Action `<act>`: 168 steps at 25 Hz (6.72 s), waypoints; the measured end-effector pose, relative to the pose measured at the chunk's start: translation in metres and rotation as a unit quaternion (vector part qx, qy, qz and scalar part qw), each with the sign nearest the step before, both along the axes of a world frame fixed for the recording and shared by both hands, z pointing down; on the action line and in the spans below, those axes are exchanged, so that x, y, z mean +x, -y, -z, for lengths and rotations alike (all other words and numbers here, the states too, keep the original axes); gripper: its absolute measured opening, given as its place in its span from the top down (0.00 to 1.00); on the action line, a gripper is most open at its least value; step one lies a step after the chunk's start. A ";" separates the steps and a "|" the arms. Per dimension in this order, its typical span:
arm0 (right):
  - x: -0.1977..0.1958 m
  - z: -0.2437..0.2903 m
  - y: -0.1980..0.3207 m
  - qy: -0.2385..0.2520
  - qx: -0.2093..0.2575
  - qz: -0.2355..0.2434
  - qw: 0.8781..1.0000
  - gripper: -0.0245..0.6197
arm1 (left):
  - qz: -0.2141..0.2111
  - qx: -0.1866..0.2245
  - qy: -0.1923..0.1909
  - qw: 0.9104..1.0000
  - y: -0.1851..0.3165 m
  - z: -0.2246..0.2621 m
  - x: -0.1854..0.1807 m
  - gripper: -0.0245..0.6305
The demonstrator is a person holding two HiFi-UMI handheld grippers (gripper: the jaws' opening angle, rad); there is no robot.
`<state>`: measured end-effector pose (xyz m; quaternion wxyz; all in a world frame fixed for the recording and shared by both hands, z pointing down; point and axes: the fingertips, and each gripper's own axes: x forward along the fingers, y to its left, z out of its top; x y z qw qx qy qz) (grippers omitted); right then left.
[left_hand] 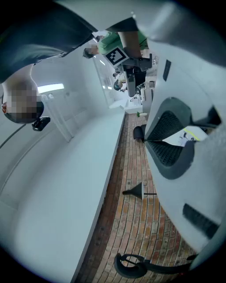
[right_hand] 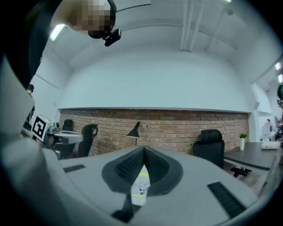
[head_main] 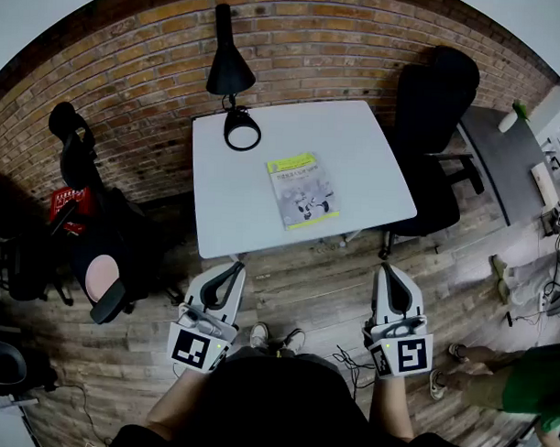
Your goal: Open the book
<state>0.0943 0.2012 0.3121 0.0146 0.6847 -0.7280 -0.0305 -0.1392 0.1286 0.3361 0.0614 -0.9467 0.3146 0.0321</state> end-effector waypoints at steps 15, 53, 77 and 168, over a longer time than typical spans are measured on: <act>0.013 -0.010 -0.007 0.049 0.009 0.052 0.997 0.94 | 0.027 -0.014 0.014 0.999 -0.016 -0.002 0.013 0.92; 0.058 -0.037 0.196 -0.003 -0.085 0.026 0.996 0.94 | -0.016 -0.065 -0.032 0.997 0.202 -0.036 0.080 0.92; 0.076 -0.126 0.241 0.014 -0.160 0.100 0.982 0.94 | 0.045 -0.075 -0.002 0.996 0.202 -0.043 0.100 0.92; -0.091 -0.253 0.279 0.107 -0.323 0.357 0.870 0.93 | 0.198 -0.152 0.004 0.968 0.182 -0.073 0.030 0.92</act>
